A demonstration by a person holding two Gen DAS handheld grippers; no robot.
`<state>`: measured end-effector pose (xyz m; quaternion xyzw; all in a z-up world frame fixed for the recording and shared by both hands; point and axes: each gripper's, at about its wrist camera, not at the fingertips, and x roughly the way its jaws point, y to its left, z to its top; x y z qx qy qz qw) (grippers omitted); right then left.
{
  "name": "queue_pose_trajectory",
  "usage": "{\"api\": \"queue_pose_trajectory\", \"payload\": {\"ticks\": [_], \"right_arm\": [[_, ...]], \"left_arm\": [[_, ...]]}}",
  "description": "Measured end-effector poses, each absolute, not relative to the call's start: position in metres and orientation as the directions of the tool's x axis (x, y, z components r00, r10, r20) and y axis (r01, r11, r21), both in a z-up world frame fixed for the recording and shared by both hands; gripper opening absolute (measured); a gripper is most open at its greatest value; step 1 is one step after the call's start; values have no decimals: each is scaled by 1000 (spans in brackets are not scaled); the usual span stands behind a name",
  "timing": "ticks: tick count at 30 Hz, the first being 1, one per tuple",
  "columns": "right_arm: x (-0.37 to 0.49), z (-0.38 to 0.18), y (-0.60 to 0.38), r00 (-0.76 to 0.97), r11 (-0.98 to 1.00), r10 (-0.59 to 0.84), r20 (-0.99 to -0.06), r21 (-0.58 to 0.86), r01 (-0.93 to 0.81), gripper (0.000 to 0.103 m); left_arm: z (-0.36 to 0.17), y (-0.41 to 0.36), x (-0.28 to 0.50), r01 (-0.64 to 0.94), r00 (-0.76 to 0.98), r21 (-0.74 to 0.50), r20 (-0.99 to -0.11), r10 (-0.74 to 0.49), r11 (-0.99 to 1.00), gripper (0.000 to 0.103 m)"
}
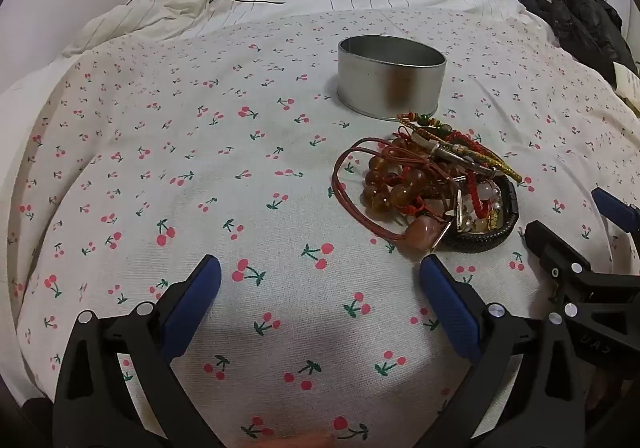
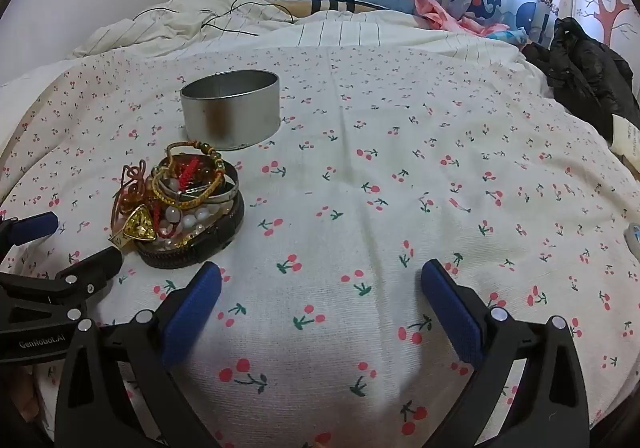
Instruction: Organize jewelry
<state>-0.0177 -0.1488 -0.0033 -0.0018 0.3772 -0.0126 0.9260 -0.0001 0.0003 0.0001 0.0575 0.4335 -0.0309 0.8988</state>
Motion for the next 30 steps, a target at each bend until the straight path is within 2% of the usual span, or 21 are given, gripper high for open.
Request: {"api": "queue_pose_trajectory", "payload": {"ticks": [15, 30], "right_arm": [[-15, -7, -149, 703, 1000, -24, -711, -9, 25, 96], [-16, -14, -151, 687, 1000, -11, -727, -2, 14, 96]], "left_arm": [[-7, 8, 3, 94, 610, 41, -792, -25, 995, 96], [-3, 7, -8, 84, 675, 56, -738, -15, 995, 96]]}}
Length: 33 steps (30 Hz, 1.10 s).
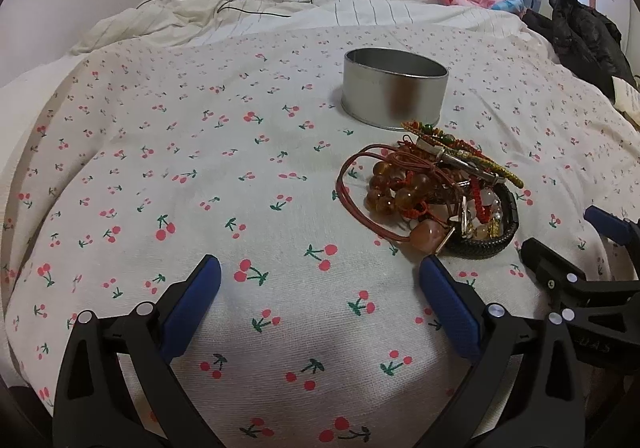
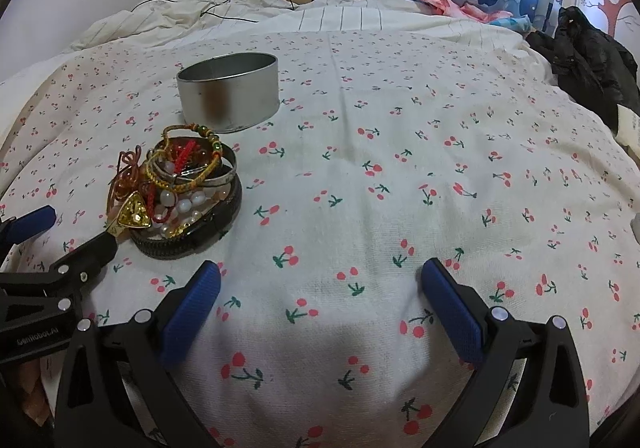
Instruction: Organize jewelry
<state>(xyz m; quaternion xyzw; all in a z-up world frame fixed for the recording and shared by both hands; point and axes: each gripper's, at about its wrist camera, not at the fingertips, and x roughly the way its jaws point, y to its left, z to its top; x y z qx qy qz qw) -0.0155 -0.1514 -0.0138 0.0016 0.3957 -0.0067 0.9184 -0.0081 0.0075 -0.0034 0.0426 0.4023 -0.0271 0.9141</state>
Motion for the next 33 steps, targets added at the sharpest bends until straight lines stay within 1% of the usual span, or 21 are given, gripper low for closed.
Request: {"api": "queue_pose_trajectory", "payload": {"ticks": [7, 33], "right_arm": [[-19, -13, -149, 701, 1000, -20, -713, -19, 9, 96], [-18, -11, -150, 704, 1000, -23, -710, -23, 9, 96]], "left_arm": [[-6, 7, -8, 77, 681, 54, -732, -13, 996, 96], [-9, 7, -6, 74, 684, 54, -729, -11, 996, 96]]}}
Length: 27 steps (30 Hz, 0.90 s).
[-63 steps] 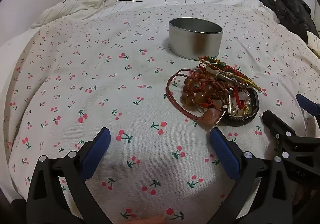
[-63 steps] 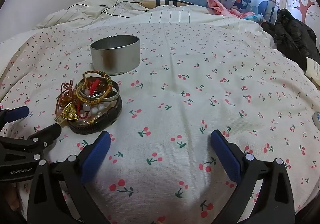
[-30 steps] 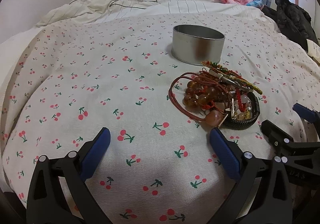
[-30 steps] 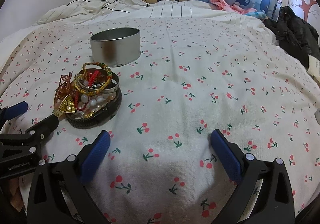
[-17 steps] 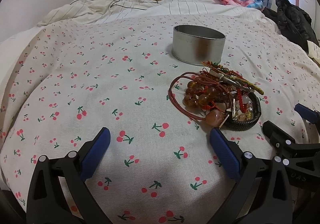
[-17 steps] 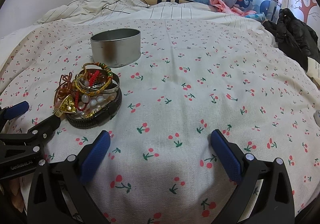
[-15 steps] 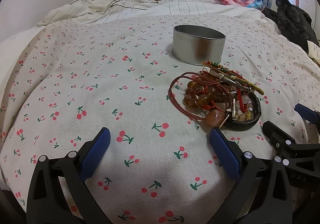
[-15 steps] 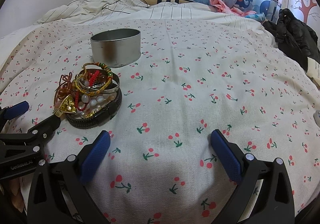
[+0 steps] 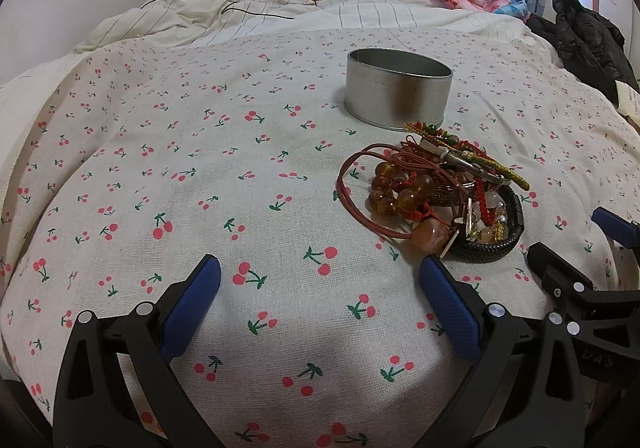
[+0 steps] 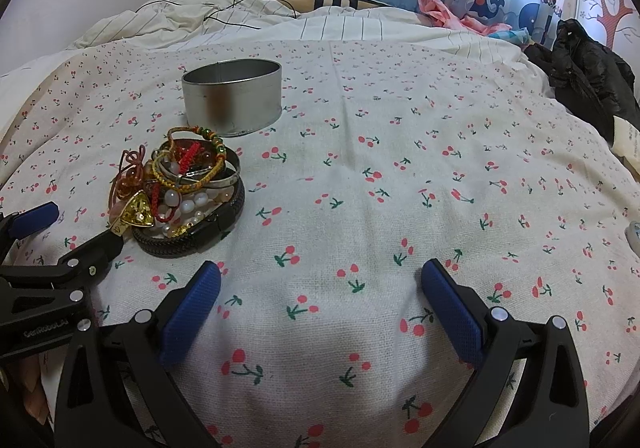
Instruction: Organize jewelry
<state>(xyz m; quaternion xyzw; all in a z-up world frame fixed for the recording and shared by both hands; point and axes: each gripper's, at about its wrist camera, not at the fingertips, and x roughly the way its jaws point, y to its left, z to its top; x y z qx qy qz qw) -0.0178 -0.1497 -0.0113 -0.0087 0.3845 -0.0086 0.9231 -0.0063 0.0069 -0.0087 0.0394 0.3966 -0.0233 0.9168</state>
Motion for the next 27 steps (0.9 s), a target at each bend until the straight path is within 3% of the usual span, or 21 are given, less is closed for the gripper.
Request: {"api": "queue_pose_trajectory", "payload": {"ticks": [11, 19, 24, 27], "right_arm": [[-20, -10, -149, 714, 999, -36, -699, -40, 11, 96], [-28, -6, -135, 754, 990, -102, -649, -141, 12, 96], [-19, -8, -155, 719, 1000, 7, -695, 1, -10, 96], [-19, -9, -155, 715, 1000, 19, -699, 16, -11, 96]], "left_arm": [[-9, 7, -6, 75, 684, 52, -729, -13, 996, 96], [-9, 7, -7, 75, 684, 53, -729, -13, 996, 96], [-9, 7, -6, 75, 684, 52, -729, -13, 996, 96], [-9, 7, -6, 75, 684, 52, -730, -13, 996, 96]]}}
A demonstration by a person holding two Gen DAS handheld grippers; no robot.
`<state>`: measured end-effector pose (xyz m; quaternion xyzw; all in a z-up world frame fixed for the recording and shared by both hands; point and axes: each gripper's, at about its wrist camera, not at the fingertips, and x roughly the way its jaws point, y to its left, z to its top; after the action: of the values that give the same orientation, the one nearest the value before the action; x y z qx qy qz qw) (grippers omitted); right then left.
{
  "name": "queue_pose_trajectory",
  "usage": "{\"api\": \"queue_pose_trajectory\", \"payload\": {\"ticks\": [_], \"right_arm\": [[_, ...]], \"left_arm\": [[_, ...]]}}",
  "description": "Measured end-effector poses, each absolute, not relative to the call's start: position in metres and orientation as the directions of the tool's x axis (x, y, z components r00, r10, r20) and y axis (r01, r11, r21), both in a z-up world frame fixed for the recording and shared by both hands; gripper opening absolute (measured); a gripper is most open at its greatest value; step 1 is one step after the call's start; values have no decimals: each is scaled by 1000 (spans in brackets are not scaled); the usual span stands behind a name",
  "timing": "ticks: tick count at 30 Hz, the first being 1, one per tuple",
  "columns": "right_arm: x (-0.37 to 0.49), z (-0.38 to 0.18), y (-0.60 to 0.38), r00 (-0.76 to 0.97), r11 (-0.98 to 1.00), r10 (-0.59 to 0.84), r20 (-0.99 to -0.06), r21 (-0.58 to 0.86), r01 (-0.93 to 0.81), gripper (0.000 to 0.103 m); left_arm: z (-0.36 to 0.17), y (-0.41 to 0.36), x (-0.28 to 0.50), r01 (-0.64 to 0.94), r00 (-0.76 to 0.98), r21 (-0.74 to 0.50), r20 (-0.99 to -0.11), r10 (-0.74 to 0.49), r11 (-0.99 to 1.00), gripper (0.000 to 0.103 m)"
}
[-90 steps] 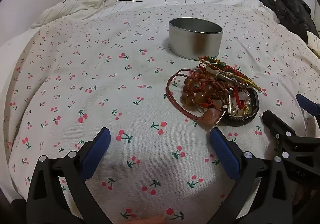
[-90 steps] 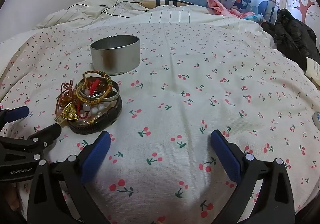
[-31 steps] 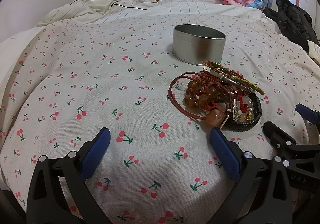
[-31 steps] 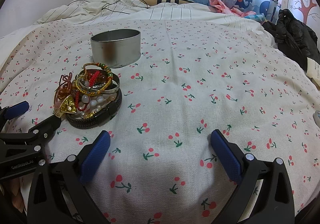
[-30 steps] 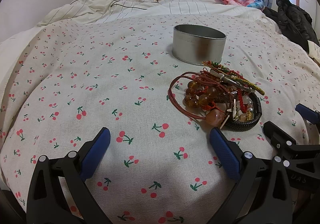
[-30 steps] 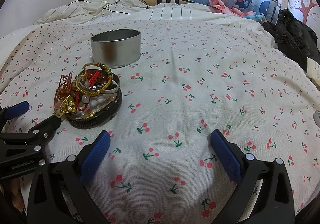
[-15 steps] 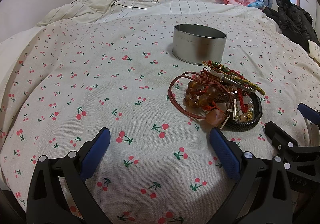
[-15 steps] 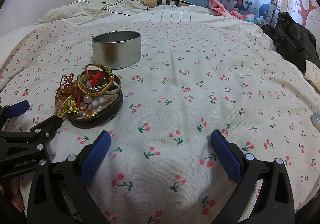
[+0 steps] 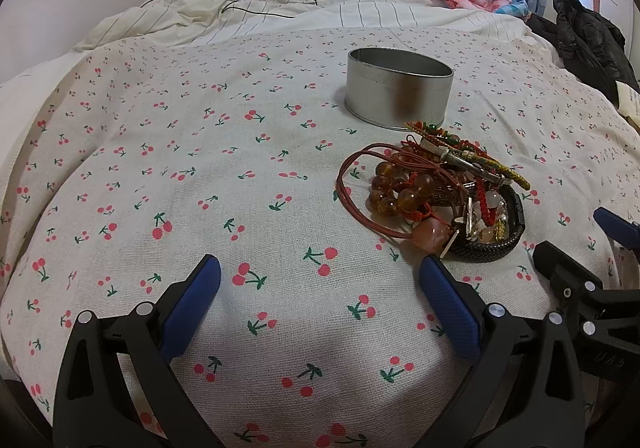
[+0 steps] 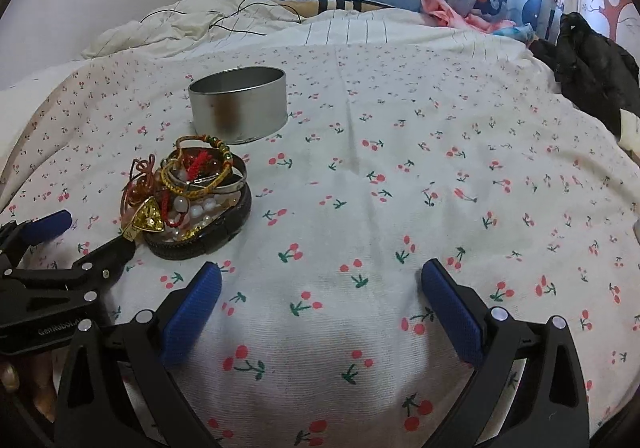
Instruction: Organize jewelry
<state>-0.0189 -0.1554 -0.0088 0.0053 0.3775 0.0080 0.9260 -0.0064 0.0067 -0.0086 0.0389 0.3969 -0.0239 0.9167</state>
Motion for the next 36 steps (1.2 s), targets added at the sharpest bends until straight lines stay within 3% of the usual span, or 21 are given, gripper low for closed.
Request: {"api": "queue_pose_trajectory", "payload": {"ticks": [8, 12, 15, 18, 19, 21, 24, 29, 33, 36], "right_arm": [[-19, -8, -152, 713, 1000, 11, -701, -2, -17, 96], [-27, 13, -159, 764, 1000, 13, -645, -1, -18, 96], [-16, 36, -172, 781, 992, 128, -611, 90, -93, 96], [10, 41, -174, 745, 979, 203, -635, 106, -177, 95], [21, 41, -172, 728, 970, 235, -644, 111, -215, 93], [37, 40, -167, 695, 951, 294, -657, 124, -284, 79], [65, 34, -156, 604, 901, 391, -694, 156, -405, 67], [97, 29, -147, 503, 840, 489, -712, 228, -493, 61], [109, 22, -144, 416, 784, 571, -708, 318, -534, 53], [114, 13, -141, 364, 758, 603, -710, 366, -540, 50]], "left_arm": [[-7, 10, -6, 77, 678, 40, -735, -23, 996, 96], [6, 25, -9, 110, 646, -76, -752, -129, 991, 96], [12, 37, -5, 136, 609, -180, -760, -226, 974, 96], [17, 43, 3, 157, 577, -246, -763, -291, 956, 96], [18, 44, 6, 159, 574, -261, -761, -304, 952, 96], [21, 46, 10, 171, 564, -315, -746, -355, 934, 96], [24, 45, 19, 201, 555, -356, -726, -405, 913, 96], [33, 35, 34, 305, 539, -342, -707, -457, 889, 96], [36, 24, 45, 423, 493, -282, -725, -480, 861, 96], [30, 22, 56, 462, 430, -304, -745, -511, 833, 96]]}}
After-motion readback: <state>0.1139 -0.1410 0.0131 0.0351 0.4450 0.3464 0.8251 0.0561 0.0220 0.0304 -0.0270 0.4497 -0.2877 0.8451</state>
